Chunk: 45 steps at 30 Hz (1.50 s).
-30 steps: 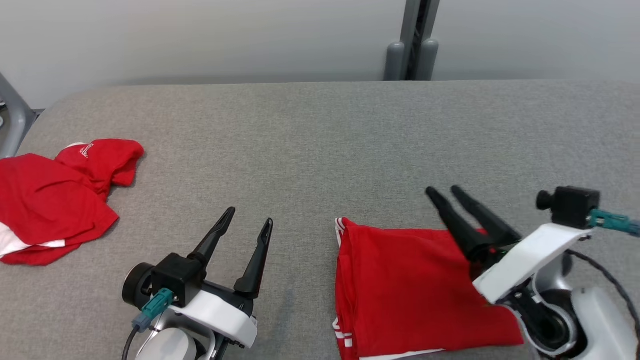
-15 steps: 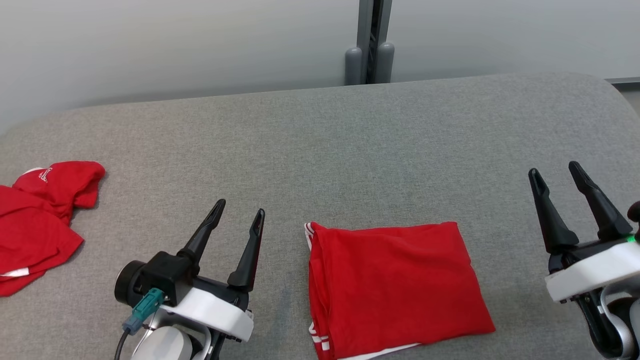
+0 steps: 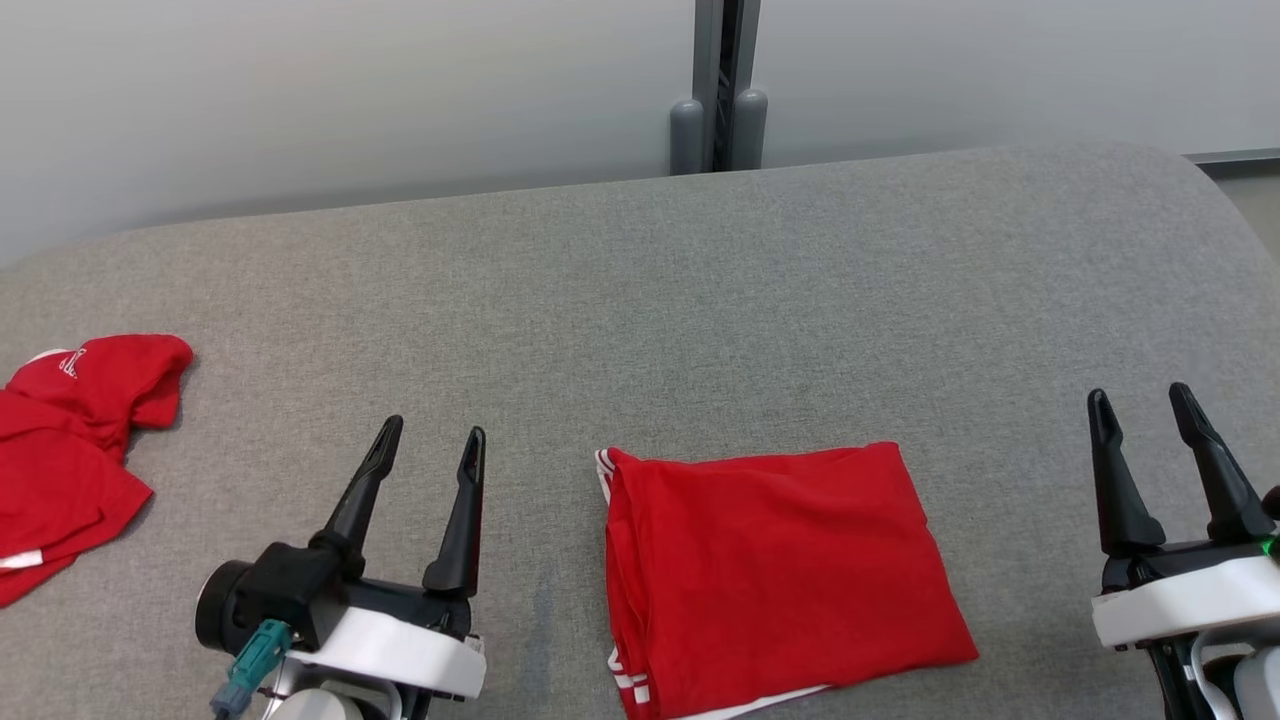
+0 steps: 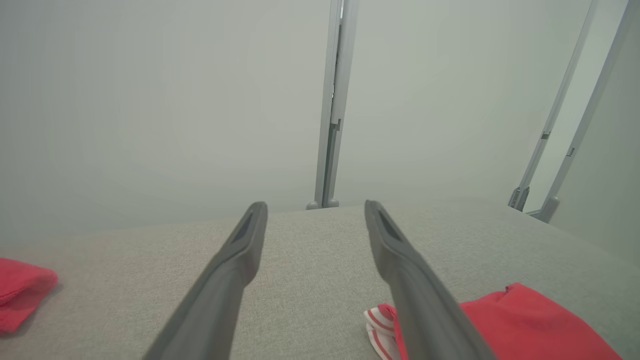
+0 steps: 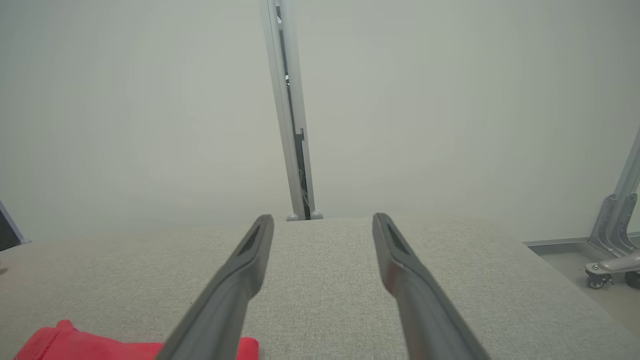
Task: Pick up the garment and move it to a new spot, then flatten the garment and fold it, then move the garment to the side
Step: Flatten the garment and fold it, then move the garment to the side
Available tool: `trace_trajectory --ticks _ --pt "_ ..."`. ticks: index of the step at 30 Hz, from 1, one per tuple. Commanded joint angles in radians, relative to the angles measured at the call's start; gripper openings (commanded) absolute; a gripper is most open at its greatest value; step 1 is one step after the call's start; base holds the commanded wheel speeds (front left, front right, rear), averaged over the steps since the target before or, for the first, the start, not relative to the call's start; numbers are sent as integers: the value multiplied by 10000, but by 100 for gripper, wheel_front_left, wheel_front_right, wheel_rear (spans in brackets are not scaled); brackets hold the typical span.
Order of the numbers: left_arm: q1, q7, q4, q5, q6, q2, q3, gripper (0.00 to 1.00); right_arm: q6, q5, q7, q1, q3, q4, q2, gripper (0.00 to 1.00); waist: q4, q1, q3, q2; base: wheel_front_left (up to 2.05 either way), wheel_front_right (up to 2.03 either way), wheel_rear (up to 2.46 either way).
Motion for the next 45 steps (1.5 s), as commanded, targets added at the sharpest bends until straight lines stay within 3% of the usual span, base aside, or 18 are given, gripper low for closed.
trace_trajectory --ticks 1,6,13,36,45 --pt "177 -41 -87 155 -115 -71 181 100 -4 -125 -107 93 4 103 -18 100 19 0 -7 -1 0 0 0" --pt "650 -42 -268 654 -525 -588 818 100 -4 -225 -199 -17 63 310 15 100 164 0 -3 -1 0 0 0" --pt "777 -43 -473 983 -795 -806 1195 100 -4 -443 -201 -87 56 124 -86 100 480 0 85 -1 0 0 0" --pt "765 -43 -337 770 -625 -818 1011 100 -4 -410 -195 -82 138 317 -158 100 543 0 110 -1 0 0 0" --pt "458 -43 -260 801 -708 -817 955 100 -4 241 -26 -122 489 1378 -6 100 684 0 486 -1 0 0 0"
